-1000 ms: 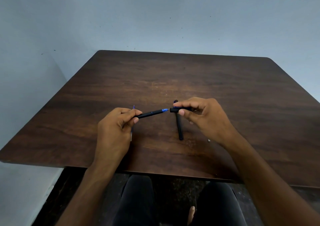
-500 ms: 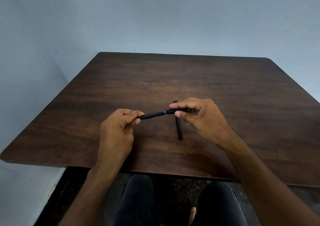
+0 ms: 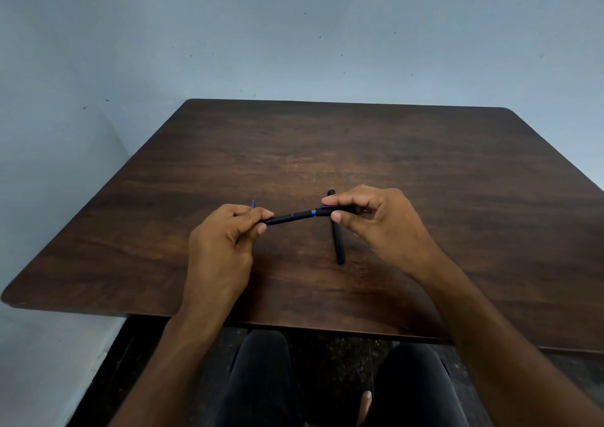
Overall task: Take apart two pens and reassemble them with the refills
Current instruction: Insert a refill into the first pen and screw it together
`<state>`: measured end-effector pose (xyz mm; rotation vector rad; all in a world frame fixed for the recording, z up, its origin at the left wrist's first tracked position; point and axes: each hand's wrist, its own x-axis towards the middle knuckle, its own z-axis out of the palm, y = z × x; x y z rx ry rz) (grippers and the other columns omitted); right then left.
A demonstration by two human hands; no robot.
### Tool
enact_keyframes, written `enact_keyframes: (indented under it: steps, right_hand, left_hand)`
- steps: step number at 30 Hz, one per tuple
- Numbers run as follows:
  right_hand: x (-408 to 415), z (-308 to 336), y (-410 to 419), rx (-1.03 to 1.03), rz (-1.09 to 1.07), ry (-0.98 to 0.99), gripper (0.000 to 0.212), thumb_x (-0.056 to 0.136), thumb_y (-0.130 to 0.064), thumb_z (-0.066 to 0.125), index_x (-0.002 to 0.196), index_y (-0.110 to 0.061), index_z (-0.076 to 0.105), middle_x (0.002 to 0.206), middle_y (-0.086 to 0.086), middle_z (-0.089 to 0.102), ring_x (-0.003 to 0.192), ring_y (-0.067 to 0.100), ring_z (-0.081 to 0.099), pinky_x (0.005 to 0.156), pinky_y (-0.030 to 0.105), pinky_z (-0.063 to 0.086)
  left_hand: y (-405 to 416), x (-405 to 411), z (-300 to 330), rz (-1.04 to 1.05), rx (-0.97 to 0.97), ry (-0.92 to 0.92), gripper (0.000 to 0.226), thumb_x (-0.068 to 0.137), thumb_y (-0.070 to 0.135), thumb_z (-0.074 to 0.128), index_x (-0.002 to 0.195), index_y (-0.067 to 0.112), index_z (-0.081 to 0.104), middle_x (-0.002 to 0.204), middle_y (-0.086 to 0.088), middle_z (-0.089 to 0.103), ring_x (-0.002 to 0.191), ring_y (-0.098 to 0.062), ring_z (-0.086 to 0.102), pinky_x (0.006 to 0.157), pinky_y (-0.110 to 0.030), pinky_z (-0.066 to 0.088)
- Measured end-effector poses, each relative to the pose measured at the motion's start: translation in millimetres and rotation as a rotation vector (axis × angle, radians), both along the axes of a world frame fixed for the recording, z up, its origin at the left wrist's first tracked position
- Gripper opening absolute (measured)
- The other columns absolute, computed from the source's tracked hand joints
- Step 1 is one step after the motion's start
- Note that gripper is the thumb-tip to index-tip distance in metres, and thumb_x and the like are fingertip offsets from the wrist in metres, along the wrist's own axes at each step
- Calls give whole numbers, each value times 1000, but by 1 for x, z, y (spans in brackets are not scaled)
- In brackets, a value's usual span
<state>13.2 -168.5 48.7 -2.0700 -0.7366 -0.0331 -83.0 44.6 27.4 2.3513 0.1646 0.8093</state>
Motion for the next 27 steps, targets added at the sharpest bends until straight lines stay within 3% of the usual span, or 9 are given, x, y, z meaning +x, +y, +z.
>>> enact_keyframes:
  steps: [3,5,9,11,15,20,27]
  right_hand:
    - [-1,-3,1,4,4,17,28,90,-13,74,117,-22,75,103,-13,73,99,1,68,89,13,50]
    - [-2,-3,3,49,-3,82,31,89,-14,76,118,-23,73,103,-11,75,95,2,70,86,17,55]
    - [-1,-3,4,139,-6,184,23,85,-16,80,106,-21,75,72,-14,74,60,0,64,64,16,56]
    - [-1,-5,5,145,-4,188,19,85,-18,80,103,-21,77,61,-14,70,58,8,63,64,22,57]
    - [-2,-8,8,145,-25,158,16,86,-20,78,102,-25,77,60,-4,69,62,26,68,69,32,58]
    - [0,-9,10,184,-25,154,14,86,-15,78,99,-21,78,65,5,72,54,12,63,66,28,59]
    - [0,-7,13,261,6,215,12,86,-4,76,95,-12,78,59,-6,70,45,5,59,54,18,53]
  left_hand:
    - [-1,1,0,-11,6,0,25,87,0,70,106,15,76,97,13,64,90,17,54,83,2,35]
    - [-2,1,-1,-16,8,-13,26,86,0,70,105,16,77,97,13,64,90,14,56,82,2,35]
    - [-2,4,-4,-25,15,-31,26,86,0,70,105,18,77,97,10,67,88,3,59,83,0,36]
    - [-3,6,-5,-38,17,-34,26,86,1,70,105,18,77,96,12,66,88,8,58,81,0,35]
    - [-3,8,-6,-56,14,-42,26,86,1,71,104,19,77,96,12,67,90,12,57,82,0,35]
    - [-3,8,-5,-62,39,-66,24,86,-1,71,103,15,77,97,11,68,94,4,58,84,0,36]
    - [-3,9,1,-75,12,-66,22,84,-2,72,102,10,77,97,3,72,88,-2,62,84,-1,38]
